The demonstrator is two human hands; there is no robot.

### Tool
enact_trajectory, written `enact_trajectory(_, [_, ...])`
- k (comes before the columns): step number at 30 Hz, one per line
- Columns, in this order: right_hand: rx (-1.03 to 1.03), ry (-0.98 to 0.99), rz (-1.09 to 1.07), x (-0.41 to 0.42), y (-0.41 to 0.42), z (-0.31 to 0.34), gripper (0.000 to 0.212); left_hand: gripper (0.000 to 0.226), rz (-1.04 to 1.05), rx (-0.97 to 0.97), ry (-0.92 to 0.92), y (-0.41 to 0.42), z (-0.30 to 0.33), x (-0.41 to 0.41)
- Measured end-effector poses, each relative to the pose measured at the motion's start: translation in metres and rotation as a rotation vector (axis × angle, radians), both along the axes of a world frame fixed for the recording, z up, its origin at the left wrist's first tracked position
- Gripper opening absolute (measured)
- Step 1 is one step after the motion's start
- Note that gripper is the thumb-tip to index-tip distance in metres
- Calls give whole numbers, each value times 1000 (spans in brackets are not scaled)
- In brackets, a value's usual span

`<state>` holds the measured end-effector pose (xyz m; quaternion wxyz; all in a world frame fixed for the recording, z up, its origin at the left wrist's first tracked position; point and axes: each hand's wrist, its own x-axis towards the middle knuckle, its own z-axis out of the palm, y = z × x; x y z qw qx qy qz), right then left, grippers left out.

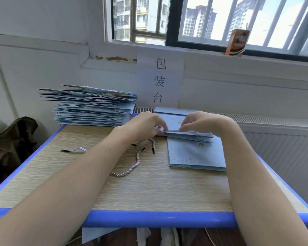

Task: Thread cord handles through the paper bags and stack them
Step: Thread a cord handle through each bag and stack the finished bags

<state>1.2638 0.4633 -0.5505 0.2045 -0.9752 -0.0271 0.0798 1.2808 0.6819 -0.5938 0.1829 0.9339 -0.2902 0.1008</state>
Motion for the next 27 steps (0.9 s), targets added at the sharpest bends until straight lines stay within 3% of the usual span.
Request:
enact_trajectory(4, [-139, -104, -196, 18, -4, -13, 30, 27, 9, 15, 21, -1, -2, 1])
enact_trajectory(8, [-140, -118, -328, 24, -3, -23, 38, 35, 17, 63, -2, 0, -4, 4])
enact_trajectory(11, [-61, -152, -409, 24, -2, -24, 81, 36, 11, 62, -11, 0, -5, 5])
enact_trajectory(13, [41, -181, -443, 23, -1, -23, 92, 38, 14, 49, -7, 1, -5, 5])
enact_trajectory(18, [228, -244, -471, 23, -1, -24, 45, 40, 39, 10, -23, 1, -7, 7])
enact_trajectory(24, [784, -164, -569, 16, -10, -16, 46, 39, 46, -25, -21, 4, -11, 9])
enact_trajectory(27, [1137, -175, -591, 14, -14, -12, 20, 47, 23, -85, -80, 2, -12, 8])
